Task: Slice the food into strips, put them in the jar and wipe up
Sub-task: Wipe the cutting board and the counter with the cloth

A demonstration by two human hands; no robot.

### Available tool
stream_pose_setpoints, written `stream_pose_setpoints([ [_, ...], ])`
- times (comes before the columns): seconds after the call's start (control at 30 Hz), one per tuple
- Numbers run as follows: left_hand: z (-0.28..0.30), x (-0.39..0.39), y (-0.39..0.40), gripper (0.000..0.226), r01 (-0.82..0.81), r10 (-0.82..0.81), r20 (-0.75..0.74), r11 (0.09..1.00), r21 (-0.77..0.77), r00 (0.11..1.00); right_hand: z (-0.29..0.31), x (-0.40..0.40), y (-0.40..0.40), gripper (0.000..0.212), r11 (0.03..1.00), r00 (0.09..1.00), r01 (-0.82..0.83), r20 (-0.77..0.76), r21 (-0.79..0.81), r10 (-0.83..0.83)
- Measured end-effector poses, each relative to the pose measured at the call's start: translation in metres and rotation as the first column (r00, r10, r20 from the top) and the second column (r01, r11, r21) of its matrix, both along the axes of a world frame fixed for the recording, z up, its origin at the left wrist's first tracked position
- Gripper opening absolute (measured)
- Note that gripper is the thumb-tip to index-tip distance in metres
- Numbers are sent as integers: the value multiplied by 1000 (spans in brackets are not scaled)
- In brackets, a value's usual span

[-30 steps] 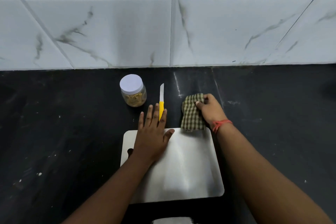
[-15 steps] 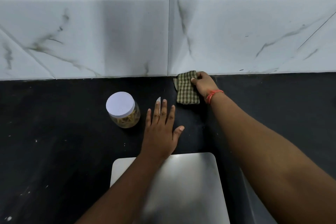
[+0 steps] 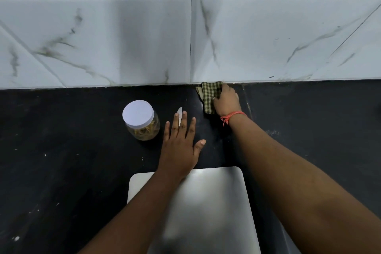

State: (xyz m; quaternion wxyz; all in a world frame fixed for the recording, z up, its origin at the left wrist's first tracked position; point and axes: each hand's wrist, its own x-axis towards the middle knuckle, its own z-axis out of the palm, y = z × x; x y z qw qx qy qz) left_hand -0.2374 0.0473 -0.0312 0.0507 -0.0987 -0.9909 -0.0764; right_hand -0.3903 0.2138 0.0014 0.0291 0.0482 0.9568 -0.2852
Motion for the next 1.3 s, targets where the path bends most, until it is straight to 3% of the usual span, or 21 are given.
stream_pose_setpoints([
  [0.07, 2, 7, -1, 73, -4, 4, 3, 1000, 1, 1000, 5, 7, 3, 61, 995, 999, 37, 5, -92, -37],
  [0.17, 3, 20, -4, 73, -4, 4, 8, 1000, 12, 1000, 11, 22, 6, 52, 901, 986, 164, 63, -401, -152],
  [0.27, 6, 39, -7, 72, -7, 7, 3, 1000, 24, 1000, 23, 51, 3, 49, 648, 956, 282, 154, -707, -249],
  [0.33, 6, 55, -9, 71, -7, 7, -10, 1000, 27, 1000, 32, 83, 3, 52, 471, 945, 307, 207, -827, -253],
  [0.5, 4, 96, -12, 71, 38, -38, 10, 999, 0, 999, 42, 174, 17, 53, 262, 928, 348, 291, -900, -233],
  [0.7, -3, 131, -13, 69, 61, -52, 102, 994, -87, 993, 29, 251, 41, 56, 144, 891, 413, 366, -899, -269],
  [0.87, -3, 158, -17, 64, -42, 53, 128, 995, -86, 990, 24, 293, 61, 55, 188, 888, 424, 367, -886, -276],
  [0.97, 1, 171, -22, 58, -256, 256, 144, 966, -17, 956, 18, 307, 66, 47, 350, 875, 477, 397, -806, -278],
  [1.03, 3, 176, -29, 58, -400, 389, 172, 916, 33, 905, 18, 313, 65, 38, 570, 888, 458, 370, -682, -272],
  [1.1, 7, 181, -35, 60, -502, 479, 203, 861, 84, 854, 19, 315, 62, 37, 731, 917, 385, 321, -563, -236],
  [1.2, 18, 184, -39, 62, -610, 557, 265, 768, 197, 787, 21, 314, 56, 43, 830, 931, 336, 292, -445, -220],
  [1.3, 34, 171, -47, 61, -742, 634, 385, 583, 332, 671, 23, 311, 51, 47, 844, 925, 346, 302, -410, -232],
])
